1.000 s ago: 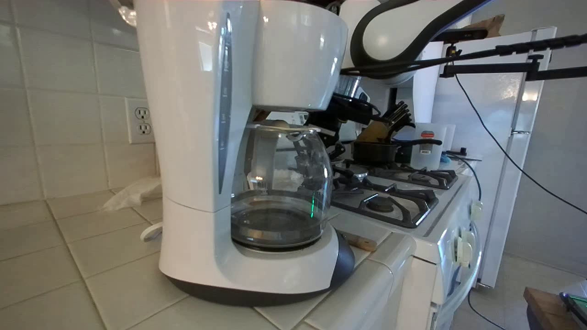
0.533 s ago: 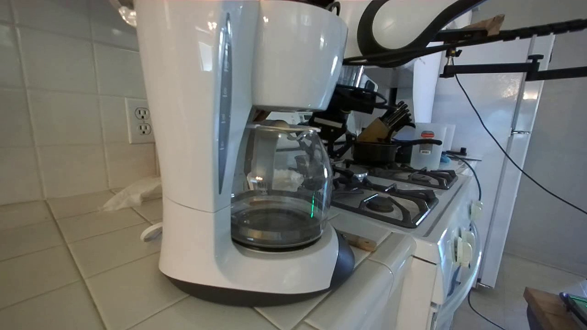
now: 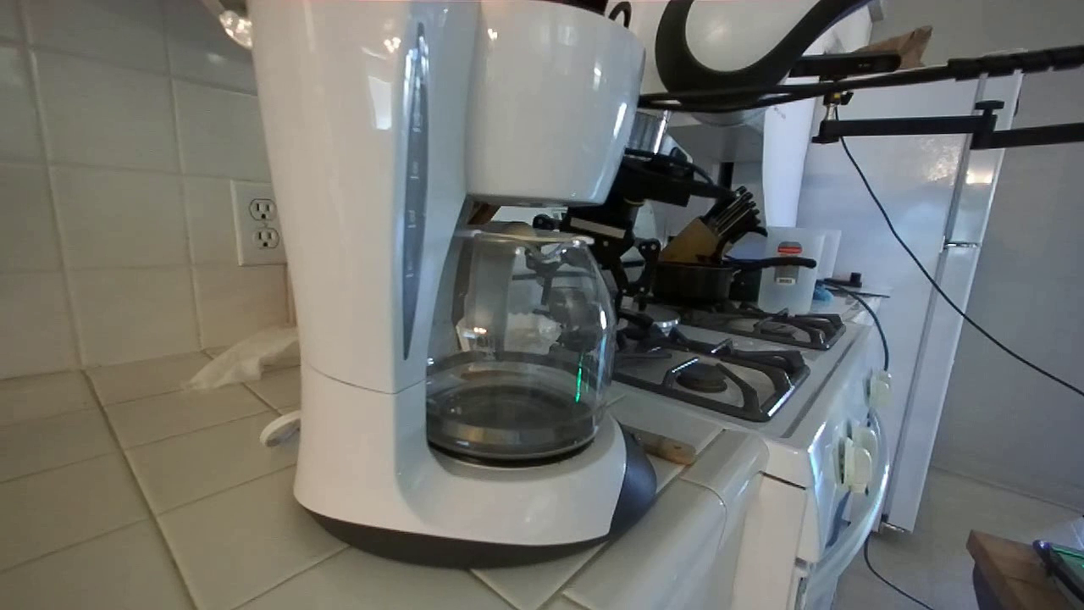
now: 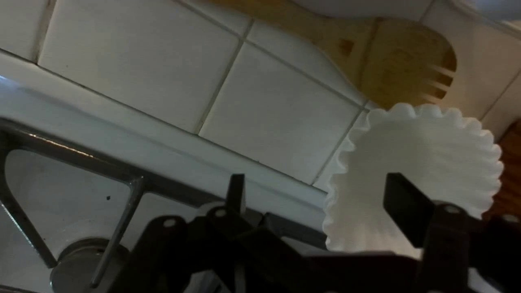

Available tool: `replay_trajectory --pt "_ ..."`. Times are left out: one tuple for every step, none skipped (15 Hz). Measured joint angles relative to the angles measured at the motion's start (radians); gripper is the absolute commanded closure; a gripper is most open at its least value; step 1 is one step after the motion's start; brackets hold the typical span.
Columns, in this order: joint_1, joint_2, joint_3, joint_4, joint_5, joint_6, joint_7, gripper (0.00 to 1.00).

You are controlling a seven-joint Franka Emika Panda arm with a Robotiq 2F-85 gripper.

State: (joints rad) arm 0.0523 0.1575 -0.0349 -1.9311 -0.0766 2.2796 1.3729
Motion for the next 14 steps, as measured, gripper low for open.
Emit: replay_trajectory --pt "-0.001 0.004 0.0 0.002 0.017 0.0 -0.021 0.0" --pt "-0.001 0.01 0.0 0.007 0.031 0.0 -0.042 0.0" --pt "-0.001 0.017 0.0 0.014 0.041 0.0 -0.06 0.0" --pt "-0.001 0.024 0.0 0.022 0.048 0.0 -0.075 0.0" --pt "-0.001 0.032 0.0 0.03 0.052 0.0 -0.087 0.0" --pt "-0.001 0.039 0.0 0.039 0.053 0.001 -0.092 0.0" --pt "-0.001 0.047 0.0 0.047 0.054 0.003 -0.093 0.0" --pt "-0.001 0.054 0.0 0.053 0.055 0.012 -0.093 0.0" --pt "-0.001 0.06 0.0 0.058 0.056 0.027 -0.094 0.0" --pt "-0.001 0.067 0.0 0.061 0.056 0.037 -0.094 0.0" --pt "-0.001 0.072 -0.001 0.064 0.055 0.046 -0.094 0.0" --pt "0.0 0.077 -0.005 0.067 0.045 0.047 -0.083 0.0" --pt "0.001 0.08 -0.011 0.07 0.03 0.047 -0.067 0.0" --pt "0.003 0.081 -0.018 0.072 0.012 0.041 -0.049 0.0"
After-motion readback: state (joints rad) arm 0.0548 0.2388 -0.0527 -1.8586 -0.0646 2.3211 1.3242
